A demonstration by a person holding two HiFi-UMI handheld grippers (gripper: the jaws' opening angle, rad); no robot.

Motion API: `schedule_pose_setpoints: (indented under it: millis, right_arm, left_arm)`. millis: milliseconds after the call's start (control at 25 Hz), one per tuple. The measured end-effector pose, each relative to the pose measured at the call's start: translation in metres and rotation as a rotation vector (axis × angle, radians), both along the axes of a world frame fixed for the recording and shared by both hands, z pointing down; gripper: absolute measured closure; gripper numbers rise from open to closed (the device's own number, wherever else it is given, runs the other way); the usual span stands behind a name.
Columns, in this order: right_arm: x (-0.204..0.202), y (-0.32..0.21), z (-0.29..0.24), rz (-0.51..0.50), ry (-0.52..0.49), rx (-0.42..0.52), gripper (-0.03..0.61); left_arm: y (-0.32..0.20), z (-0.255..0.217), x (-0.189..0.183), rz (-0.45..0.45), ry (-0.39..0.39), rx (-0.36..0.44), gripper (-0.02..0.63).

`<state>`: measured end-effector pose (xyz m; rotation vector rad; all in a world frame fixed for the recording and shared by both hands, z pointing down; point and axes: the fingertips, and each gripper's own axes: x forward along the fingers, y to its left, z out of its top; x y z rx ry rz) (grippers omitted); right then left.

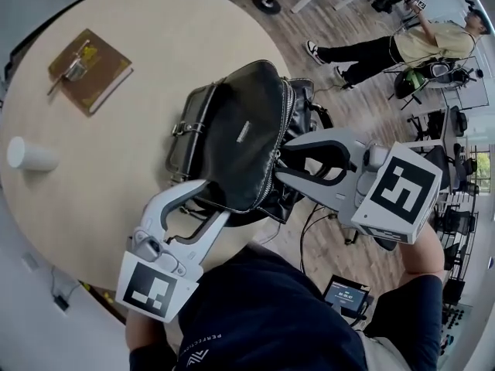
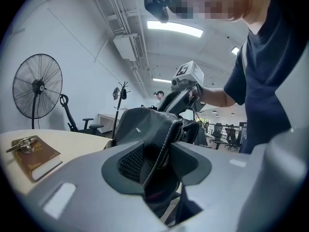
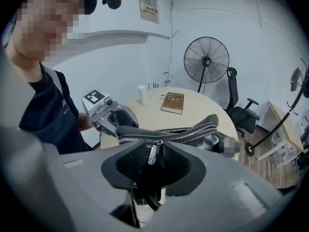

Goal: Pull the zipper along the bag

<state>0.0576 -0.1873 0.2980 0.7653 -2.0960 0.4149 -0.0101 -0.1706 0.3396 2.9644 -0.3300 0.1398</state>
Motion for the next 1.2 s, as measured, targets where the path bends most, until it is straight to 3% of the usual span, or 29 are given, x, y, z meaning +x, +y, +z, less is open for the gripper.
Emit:
schedule_pose_setpoints:
  millis: [200,440,600,840,1200]
  right_arm:
    - [0.000,0.005,0.007,-0.013,0.084,-0.008,0.473]
    - [0.005,0.005,0.014,0.023,0.096,-0.030,0.485]
    - [0.008,0.005,0.015,0.013,0.156,-0.022,0.526]
    - [0.007,0.004,0.011,-0.001,0.169,0.005,0.535]
    - [0.010,0.003,0.004,0.027,0.102,0.043,0.569]
  left_arm:
    - [0.001,-0.001,0.002,0.008,0.010,0.003,0.442]
    - [0.002,0.000,0.004,0.013,0.005,0.003,0.443]
    - [0.001,-0.001,0.005,0.015,0.005,0.020,0.443]
    - [0.000,-0.001,0.005,0.012,0.012,0.021,0.446]
    - [0.001,-0.001,0.002,0.004,0.004,0.019,0.457]
